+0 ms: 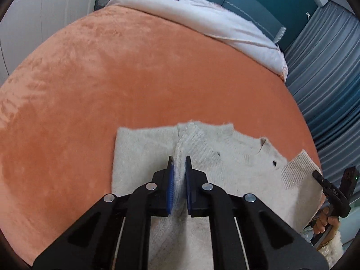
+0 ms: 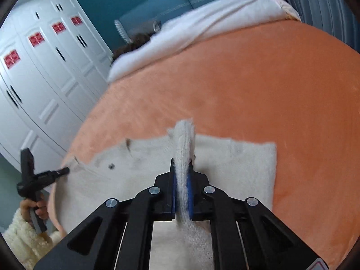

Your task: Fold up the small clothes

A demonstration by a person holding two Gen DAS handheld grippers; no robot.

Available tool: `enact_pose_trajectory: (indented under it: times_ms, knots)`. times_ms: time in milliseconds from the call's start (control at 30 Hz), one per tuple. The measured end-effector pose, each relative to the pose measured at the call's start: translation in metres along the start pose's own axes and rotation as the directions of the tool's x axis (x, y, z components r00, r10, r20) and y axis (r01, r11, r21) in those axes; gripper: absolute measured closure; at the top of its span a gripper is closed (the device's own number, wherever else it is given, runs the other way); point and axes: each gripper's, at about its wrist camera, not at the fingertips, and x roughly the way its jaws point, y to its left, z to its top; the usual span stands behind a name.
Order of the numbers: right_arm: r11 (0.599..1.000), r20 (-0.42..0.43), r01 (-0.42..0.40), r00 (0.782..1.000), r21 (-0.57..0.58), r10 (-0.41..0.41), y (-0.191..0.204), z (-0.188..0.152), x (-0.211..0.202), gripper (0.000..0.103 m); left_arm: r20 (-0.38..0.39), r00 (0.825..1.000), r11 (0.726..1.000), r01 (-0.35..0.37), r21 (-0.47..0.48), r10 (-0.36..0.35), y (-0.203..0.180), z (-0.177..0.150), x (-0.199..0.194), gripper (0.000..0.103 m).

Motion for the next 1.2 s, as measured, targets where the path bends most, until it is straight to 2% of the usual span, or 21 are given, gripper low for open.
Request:
enact_pose_trajectory:
  times_ms: [67, 133, 200, 233, 267, 333, 367, 433, 500, 533, 567, 633, 700, 767, 833, 900, 1000, 1033, 1100, 1167, 1200]
  knots:
    - [0.999, 0.113, -0.029, 0.993, 0.040, 0.025, -0.005, 0.019, -0.025, 0.095, 0.041, 0.999, 1.000, -0.006, 0.017, 0.005, -0.003, 0.021, -0.013, 0.096]
    - [0.998, 0.141, 0.036, 0.989, 0.061, -0.044, -0.018, 0.028, -0.025, 0.096, 0.061, 0.997, 0.998, -0.056, 0.030, 0.054, -0.003, 0.035, -0.009, 0.095]
    - [0.983, 0.027, 0.165, 0.985, 0.080, -0.168, -0.044, 0.025, 0.010, 0.096, 0.022, 0.997, 0.997, -0.077, 0.026, 0.076, 0.005, 0.038, 0.013, 0.095]
    - [0.974, -0.057, 0.199, 0.979, 0.112, -0.193, -0.061, 0.017, 0.032, 0.096, -0.039, 0.995, 0.996, -0.092, 0.015, 0.092, 0.011, 0.035, 0.036, 0.095]
    - [0.959, -0.139, 0.248, 0.963, 0.135, -0.229, -0.076, 0.005, 0.054, 0.096, -0.079, 0.990, 0.993, -0.119, 0.009, 0.119, 0.016, 0.029, 0.053, 0.095]
    - [0.947, -0.193, 0.294, 0.944, 0.130, -0.267, -0.085, -0.010, 0.073, 0.096, -0.149, 0.971, 0.982, -0.184, 0.032, 0.187, 0.023, 0.014, 0.087, 0.095]
    - [0.945, -0.189, 0.297, 0.944, 0.140, -0.269, -0.086, -0.014, 0.075, 0.096, -0.154, 0.967, 0.979, -0.201, 0.043, 0.205, 0.024, 0.007, 0.096, 0.095]
    - [0.940, -0.183, 0.302, 0.945, 0.158, -0.273, -0.086, -0.016, 0.073, 0.095, -0.122, 0.969, 0.977, -0.208, 0.049, 0.213, 0.022, 0.000, 0.096, 0.095]
    - [0.932, -0.196, 0.326, 0.936, 0.160, -0.293, -0.084, -0.014, 0.068, 0.094, -0.121, 0.968, 0.976, -0.216, 0.041, 0.220, 0.022, 0.002, 0.092, 0.091]
    - [0.927, -0.182, 0.344, 0.931, 0.151, -0.316, -0.078, -0.013, 0.061, 0.088, -0.121, 0.966, 0.973, -0.226, 0.039, 0.229, 0.021, 0.002, 0.089, 0.088]
    - [0.922, -0.155, 0.362, 0.927, 0.138, -0.340, -0.071, -0.011, 0.052, 0.082, -0.117, 0.964, 0.971, -0.236, 0.037, 0.239, 0.019, 0.002, 0.080, 0.087]
    - [0.915, -0.064, 0.397, 0.918, 0.079, -0.392, -0.043, -0.013, 0.029, 0.081, -0.066, 0.962, 0.964, -0.262, 0.045, 0.265, 0.006, -0.004, 0.056, 0.075]
    - [0.950, -0.031, 0.311, 0.950, 0.028, -0.310, -0.008, -0.019, 0.018, 0.081, -0.009, 0.970, 0.968, -0.243, 0.058, 0.244, -0.018, -0.012, 0.033, 0.064]
    - [0.988, -0.070, 0.153, 0.986, 0.002, -0.153, 0.036, -0.037, 0.027, 0.081, 0.018, 0.983, 0.979, -0.184, 0.085, 0.183, -0.052, -0.031, 0.017, 0.055]
    - [1.000, -0.161, 0.022, 0.987, -0.018, -0.025, 0.078, -0.065, 0.050, 0.081, 0.005, 0.993, 0.985, -0.119, 0.129, 0.119, -0.089, -0.057, 0.015, 0.049]
    - [0.995, -0.242, -0.045, 0.970, -0.087, 0.022, 0.118, -0.094, 0.075, 0.082, -0.041, 0.994, 0.983, -0.092, 0.161, 0.100, -0.113, -0.080, 0.025, 0.049]
    - [0.988, -0.290, -0.025, 0.957, -0.154, -0.021, 0.132, -0.120, 0.088, 0.083, -0.110, 0.982, 0.975, -0.135, 0.175, 0.156, -0.116, -0.106, 0.043, 0.049]
    - [0.989, -0.283, -0.001, 0.958, -0.150, -0.042, 0.123, -0.120, 0.086, 0.093, -0.123, 0.978, 0.974, -0.149, 0.171, 0.171, -0.109, -0.112, 0.045, 0.049]
    - [0.991, -0.259, 0.068, 0.961, -0.115, -0.096, 0.094, -0.114, 0.073, 0.096, -0.130, 0.967, 0.965, -0.197, 0.175, 0.221, -0.087, -0.119, 0.044, 0.047]
    - [0.984, -0.224, 0.174, 0.958, -0.039, -0.178, 0.047, -0.105, 0.050, 0.095, -0.120, 0.964, 0.963, -0.217, 0.158, 0.236, -0.063, -0.122, 0.032, 0.048]
    - [0.966, -0.212, 0.257, 0.944, -0.007, -0.253, 0.023, -0.102, 0.038, 0.095, -0.113, 0.960, 0.960, -0.238, 0.151, 0.256, -0.051, -0.124, 0.025, 0.049]
